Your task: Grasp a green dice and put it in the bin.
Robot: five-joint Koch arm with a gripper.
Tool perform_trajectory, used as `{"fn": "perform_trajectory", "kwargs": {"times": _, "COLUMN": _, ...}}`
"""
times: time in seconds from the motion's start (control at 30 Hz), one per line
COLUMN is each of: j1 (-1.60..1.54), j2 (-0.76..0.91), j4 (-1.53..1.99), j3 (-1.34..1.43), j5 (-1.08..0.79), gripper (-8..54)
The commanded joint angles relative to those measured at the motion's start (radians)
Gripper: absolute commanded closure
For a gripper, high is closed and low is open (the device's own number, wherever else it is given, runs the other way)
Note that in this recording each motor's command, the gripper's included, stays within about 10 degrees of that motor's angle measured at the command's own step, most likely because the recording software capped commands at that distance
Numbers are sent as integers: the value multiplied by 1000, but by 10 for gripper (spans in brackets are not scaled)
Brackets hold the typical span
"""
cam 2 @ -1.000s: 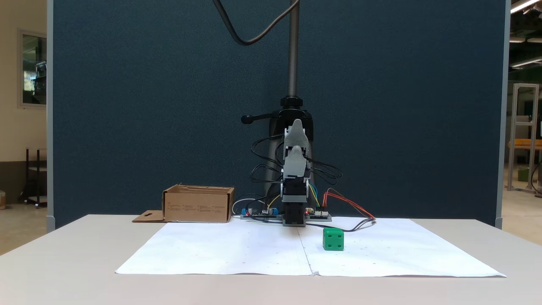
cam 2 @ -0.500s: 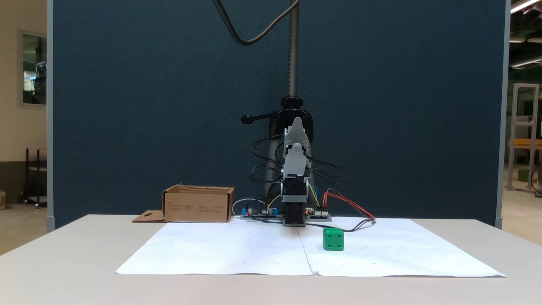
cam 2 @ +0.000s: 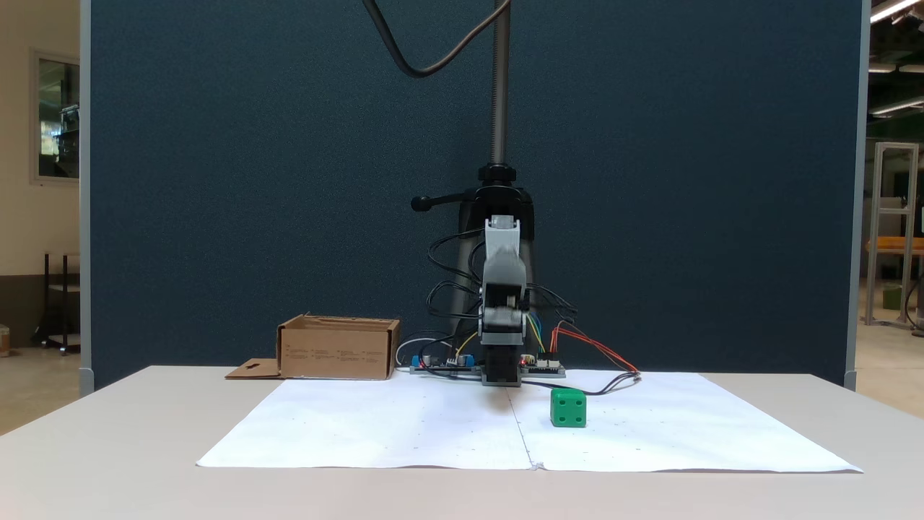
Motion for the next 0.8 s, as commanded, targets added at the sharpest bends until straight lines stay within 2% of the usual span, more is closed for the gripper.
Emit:
{"fn": "perform_trajectory", "kwargs": {"times": 0.0, "j1": 15, "j2": 107, "j4": 161, "j3": -149, "j5": 15, "gripper": 32}}
{"fn": "perform_trajectory", "kwargs": {"times": 0.33, "j1": 84, "j2": 98, "j4": 839, "j3": -647, "j5": 17, "gripper": 21}}
{"fn": "perform_trajectory", "kwargs": {"times": 0.63, "j1": 57, "j2": -11, "j4": 1420, "j3": -1083, "j5": 60, "gripper": 26}}
{"fn": "perform_trajectory", "kwargs": {"times": 0.77, "j1": 32, "j2": -52, "j4": 1854, "j3": -1348, "j5": 86, "gripper": 29}}
